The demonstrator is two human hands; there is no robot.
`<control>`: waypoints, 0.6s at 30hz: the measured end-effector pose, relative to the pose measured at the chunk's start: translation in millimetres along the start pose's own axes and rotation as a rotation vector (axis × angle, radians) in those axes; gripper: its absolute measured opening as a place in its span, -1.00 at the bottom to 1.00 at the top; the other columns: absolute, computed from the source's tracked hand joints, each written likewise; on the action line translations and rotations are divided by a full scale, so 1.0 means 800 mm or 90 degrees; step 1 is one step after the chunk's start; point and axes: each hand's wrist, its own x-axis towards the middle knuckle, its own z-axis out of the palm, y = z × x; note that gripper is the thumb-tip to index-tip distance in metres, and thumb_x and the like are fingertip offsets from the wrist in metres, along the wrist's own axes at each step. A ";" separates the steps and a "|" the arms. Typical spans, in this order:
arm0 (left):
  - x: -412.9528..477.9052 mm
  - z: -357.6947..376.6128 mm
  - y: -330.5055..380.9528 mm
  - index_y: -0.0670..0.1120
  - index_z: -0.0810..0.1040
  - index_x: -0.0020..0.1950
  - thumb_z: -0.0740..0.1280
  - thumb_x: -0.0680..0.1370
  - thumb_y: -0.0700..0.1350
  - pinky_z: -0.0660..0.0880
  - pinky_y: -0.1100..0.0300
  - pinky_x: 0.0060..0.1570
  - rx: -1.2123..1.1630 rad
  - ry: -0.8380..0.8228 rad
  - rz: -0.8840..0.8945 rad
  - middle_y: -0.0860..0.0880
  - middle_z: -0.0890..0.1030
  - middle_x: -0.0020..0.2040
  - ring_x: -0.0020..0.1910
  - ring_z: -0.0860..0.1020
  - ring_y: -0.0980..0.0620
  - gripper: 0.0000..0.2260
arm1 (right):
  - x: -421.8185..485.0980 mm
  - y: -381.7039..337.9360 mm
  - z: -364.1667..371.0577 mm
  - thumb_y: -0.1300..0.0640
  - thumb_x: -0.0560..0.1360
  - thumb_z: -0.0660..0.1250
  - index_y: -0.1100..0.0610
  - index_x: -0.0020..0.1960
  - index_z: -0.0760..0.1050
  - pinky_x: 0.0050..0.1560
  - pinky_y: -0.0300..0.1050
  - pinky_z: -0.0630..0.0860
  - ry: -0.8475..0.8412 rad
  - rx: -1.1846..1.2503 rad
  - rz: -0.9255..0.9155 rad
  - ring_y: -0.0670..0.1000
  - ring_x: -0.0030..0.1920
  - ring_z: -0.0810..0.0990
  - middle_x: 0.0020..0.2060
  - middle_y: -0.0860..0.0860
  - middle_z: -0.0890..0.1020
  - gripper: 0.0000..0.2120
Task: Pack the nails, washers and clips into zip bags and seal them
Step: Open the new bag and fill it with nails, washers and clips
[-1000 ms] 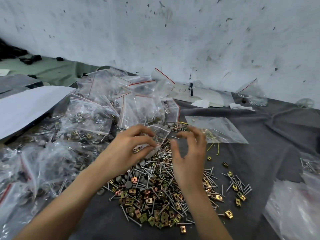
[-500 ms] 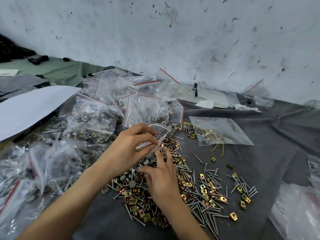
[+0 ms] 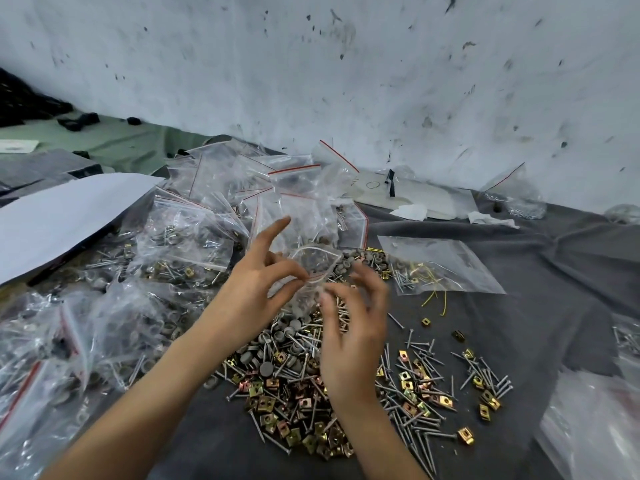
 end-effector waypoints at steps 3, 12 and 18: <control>0.004 0.004 0.009 -0.14 0.67 -0.07 0.44 0.47 -0.23 0.49 0.19 0.05 -0.013 -0.026 0.015 -0.15 0.41 0.39 -0.08 0.57 0.05 -0.94 | 0.041 -0.013 -0.005 0.12 0.51 0.34 0.17 -0.03 0.60 0.23 -0.31 0.37 0.093 -0.023 -0.041 0.01 0.23 0.43 0.22 0.06 0.45 -0.87; 0.007 0.008 0.010 -0.08 0.66 -0.03 0.41 0.50 -0.24 0.42 0.34 0.00 0.016 -0.038 0.013 0.01 0.65 -0.02 -0.02 0.60 0.05 -0.90 | 0.045 0.035 -0.031 0.13 0.55 0.29 0.10 0.05 0.62 0.27 -0.11 0.39 -0.235 -0.053 0.134 -0.14 0.20 0.44 0.10 -0.13 0.53 -0.84; 0.024 0.006 0.026 -0.11 0.66 0.01 0.38 0.51 -0.26 0.44 0.46 -0.07 -0.056 0.003 0.005 0.07 0.66 -0.11 -0.12 0.60 0.18 -0.87 | 0.071 0.037 -0.074 0.29 0.43 0.43 0.15 -0.07 0.66 -0.03 -0.48 0.41 -0.249 -0.044 0.041 -0.24 -0.13 0.56 -0.17 -0.14 0.60 -0.89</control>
